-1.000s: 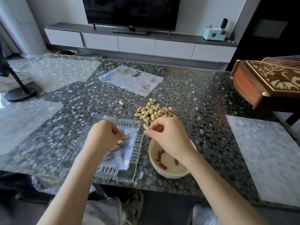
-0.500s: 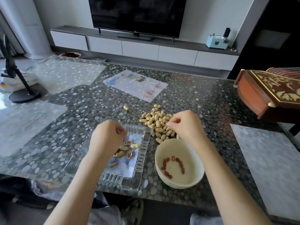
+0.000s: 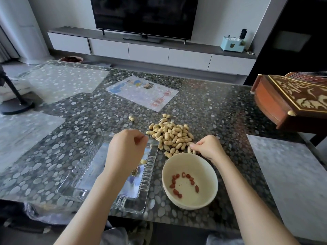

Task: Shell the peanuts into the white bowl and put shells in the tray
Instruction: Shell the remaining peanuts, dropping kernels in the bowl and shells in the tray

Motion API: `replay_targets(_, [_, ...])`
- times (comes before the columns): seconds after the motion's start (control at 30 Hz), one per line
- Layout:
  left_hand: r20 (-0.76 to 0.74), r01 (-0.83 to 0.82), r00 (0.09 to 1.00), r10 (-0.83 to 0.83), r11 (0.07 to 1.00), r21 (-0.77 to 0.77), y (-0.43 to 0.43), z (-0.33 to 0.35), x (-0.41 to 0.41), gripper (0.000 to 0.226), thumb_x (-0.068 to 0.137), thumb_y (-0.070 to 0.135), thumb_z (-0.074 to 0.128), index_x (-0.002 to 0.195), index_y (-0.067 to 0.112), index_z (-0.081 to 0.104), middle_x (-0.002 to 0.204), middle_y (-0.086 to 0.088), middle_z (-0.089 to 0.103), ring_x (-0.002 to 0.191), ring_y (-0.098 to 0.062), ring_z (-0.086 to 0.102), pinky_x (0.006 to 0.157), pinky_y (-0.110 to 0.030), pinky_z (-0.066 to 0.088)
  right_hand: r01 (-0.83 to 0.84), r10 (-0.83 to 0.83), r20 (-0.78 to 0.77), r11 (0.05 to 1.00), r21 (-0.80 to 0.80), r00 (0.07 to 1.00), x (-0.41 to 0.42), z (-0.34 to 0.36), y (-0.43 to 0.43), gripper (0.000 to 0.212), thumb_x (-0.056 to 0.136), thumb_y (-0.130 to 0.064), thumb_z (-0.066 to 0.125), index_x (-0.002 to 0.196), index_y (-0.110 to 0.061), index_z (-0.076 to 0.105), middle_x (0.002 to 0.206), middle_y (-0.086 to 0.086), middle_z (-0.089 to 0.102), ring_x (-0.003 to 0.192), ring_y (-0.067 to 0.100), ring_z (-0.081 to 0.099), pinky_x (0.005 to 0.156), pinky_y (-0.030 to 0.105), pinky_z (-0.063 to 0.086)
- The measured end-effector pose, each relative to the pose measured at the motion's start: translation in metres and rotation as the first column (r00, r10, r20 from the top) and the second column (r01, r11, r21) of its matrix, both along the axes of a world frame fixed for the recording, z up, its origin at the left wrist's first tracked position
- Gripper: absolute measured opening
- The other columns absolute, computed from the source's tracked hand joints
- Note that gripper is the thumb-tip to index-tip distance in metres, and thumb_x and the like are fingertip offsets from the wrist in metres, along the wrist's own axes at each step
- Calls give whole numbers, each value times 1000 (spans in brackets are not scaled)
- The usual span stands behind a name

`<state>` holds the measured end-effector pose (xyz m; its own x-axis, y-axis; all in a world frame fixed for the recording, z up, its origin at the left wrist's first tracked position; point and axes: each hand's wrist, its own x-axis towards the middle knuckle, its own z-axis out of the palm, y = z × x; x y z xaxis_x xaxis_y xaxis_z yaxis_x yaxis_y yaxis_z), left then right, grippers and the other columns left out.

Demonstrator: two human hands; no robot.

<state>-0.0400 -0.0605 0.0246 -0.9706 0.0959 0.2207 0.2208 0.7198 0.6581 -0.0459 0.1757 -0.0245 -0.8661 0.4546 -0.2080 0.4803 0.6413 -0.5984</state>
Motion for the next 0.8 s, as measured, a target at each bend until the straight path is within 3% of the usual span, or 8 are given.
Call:
replay_targets(0.1, [-21, 27, 999, -26, 999, 28, 8, 2, 4, 21, 89, 20, 59, 76, 7, 69, 62, -4, 63, 54, -20, 52, 52, -27, 40, 17, -18, -39, 999, -40, 999, 5, 6, 2, 24, 86, -26, 68, 76, -5, 75, 44, -6, 51, 48, 9, 43, 48, 23, 35])
replay_targets(0.23, [-66, 73, 995, -68, 995, 67, 19, 2, 12, 16, 88, 18, 62, 78, 9, 72, 72, -2, 66, 64, -17, 57, 55, -18, 40, 36, -118, -231, 943, -330, 966, 23, 28, 10, 21, 88, -22, 67, 77, -5, 74, 74, 14, 68, 57, 10, 51, 56, 22, 45])
replay_targets(0.3, [-69, 126, 990, -119, 986, 109, 25, 3, 18, 13, 88, 19, 63, 79, 14, 71, 74, 4, 66, 64, -6, 56, 55, -11, 39, -23, -137, -271, 858, -514, 953, 36, 41, 6, 18, 87, -18, 68, 81, -2, 73, 84, 16, 72, 62, 8, 56, 58, 21, 49])
replay_targets(0.4, [-39, 226, 974, -224, 933, 279, 36, 8, 28, 5, 84, 22, 69, 88, 25, 70, 74, 18, 64, 68, 8, 58, 62, -5, 42, -136, -132, -303, 679, -721, 944, 52, 61, -11, 13, 89, -11, 63, 82, -1, 70, 73, 7, 71, 59, 5, 60, 57, 18, 51])
replay_targets(0.5, [-110, 344, 938, -328, 853, 392, 42, 11, 35, 25, 76, 16, 77, 90, 34, 67, 77, 12, 68, 70, 3, 60, 67, -8, 44, -156, -177, -266, 473, -867, 948, 64, 75, -32, 9, 85, -6, 63, 86, 1, 69, 64, 3, 66, 54, 7, 57, 53, 17, 51])
replay_targets(0.57, [-153, 386, 922, -355, 832, 398, 42, 12, 39, 24, 74, 14, 79, 88, 31, 69, 80, 9, 69, 72, -1, 61, 68, -10, 46, -124, -207, -209, 361, -924, 956, 70, 77, -43, 15, 73, -11, 67, 82, 1, 69, 63, 4, 65, 52, 8, 55, 49, 18, 49])
replay_targets(0.7, [-130, 337, 940, -316, 795, 504, 39, 15, 42, 16, 76, 17, 75, 77, 32, 70, 73, 15, 70, 66, 3, 62, 63, -9, 45, -94, -189, -148, 269, -958, 971, 81, 77, -52, 16, 66, -17, 67, 72, -2, 70, 61, 5, 60, 51, 9, 52, 46, 17, 48])
replay_targets(0.8, [-10, 273, 944, -331, 762, 587, 37, 17, 40, 7, 81, 25, 69, 77, 30, 70, 73, 5, 72, 64, -9, 63, 62, -25, 51, -163, -83, -201, 335, -928, 976, 89, 81, -52, 18, 70, -21, 67, 74, -5, 73, 64, 5, 61, 54, 8, 52, 50, 17, 48])
